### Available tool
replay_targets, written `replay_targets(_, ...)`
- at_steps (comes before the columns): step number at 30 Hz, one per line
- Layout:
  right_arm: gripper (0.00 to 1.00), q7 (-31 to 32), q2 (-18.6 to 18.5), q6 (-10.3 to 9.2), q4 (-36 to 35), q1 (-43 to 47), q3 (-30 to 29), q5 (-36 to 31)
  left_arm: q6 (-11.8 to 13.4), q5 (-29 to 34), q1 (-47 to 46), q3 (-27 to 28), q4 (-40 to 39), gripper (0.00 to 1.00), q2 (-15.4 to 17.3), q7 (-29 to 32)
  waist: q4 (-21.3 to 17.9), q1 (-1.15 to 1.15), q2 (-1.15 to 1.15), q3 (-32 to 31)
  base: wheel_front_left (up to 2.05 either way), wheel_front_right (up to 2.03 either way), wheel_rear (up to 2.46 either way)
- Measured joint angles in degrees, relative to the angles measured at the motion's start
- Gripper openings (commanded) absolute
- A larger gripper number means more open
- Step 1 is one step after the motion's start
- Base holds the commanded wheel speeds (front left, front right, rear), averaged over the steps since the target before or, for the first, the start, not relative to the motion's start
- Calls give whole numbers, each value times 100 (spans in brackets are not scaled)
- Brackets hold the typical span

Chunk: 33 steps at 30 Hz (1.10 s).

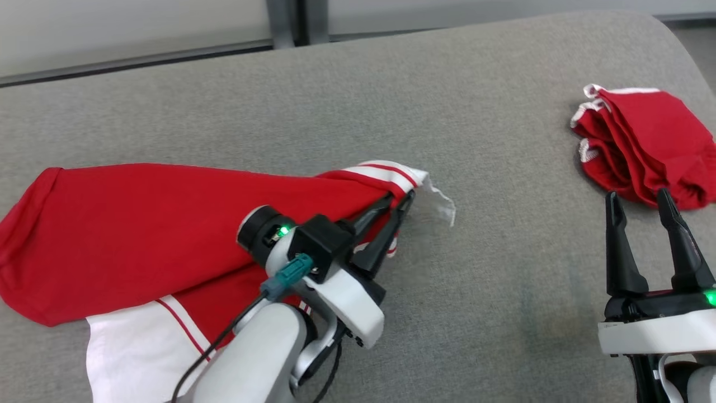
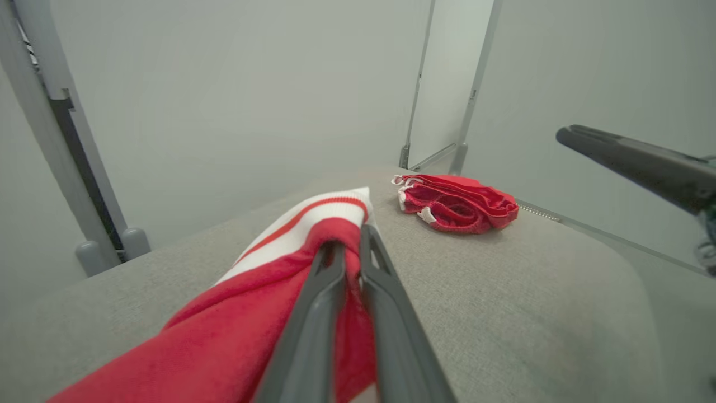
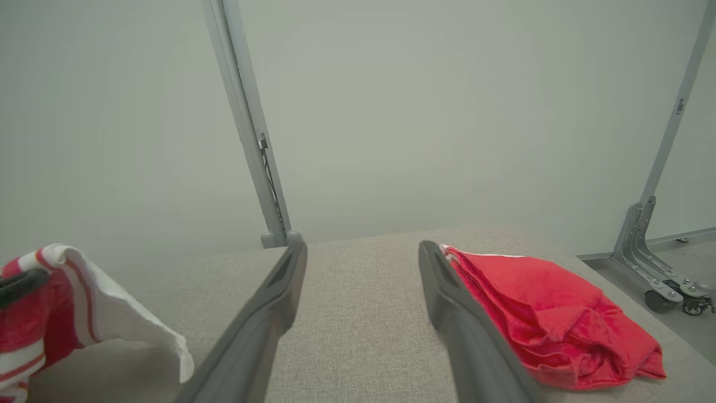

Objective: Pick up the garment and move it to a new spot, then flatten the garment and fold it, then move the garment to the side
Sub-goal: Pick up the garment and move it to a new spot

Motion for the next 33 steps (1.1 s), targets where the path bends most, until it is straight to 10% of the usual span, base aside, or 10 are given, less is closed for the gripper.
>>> replay_targets(8,100,-320,101,0,364,-213,107,115,-15,-201,-416,-886,772,3,18,81,-570,0,0,646,0,0,0)
replay_targets(10,100,-369,108,0,426,-253,102,115,-15,-145,-470,-959,904,100,75,-5,-635,0,0,756,0,0,0)
replay_targets(19,100,-371,-21,0,476,-365,80,55,62,-343,-483,-805,714,100,132,-612,-259,0,0,685,0,0,0)
replay_targets(33,100,77,-220,0,235,-70,-7,-54,848,-1050,132,998,673,100,823,-1258,631,0,0,-105,0,0,0)
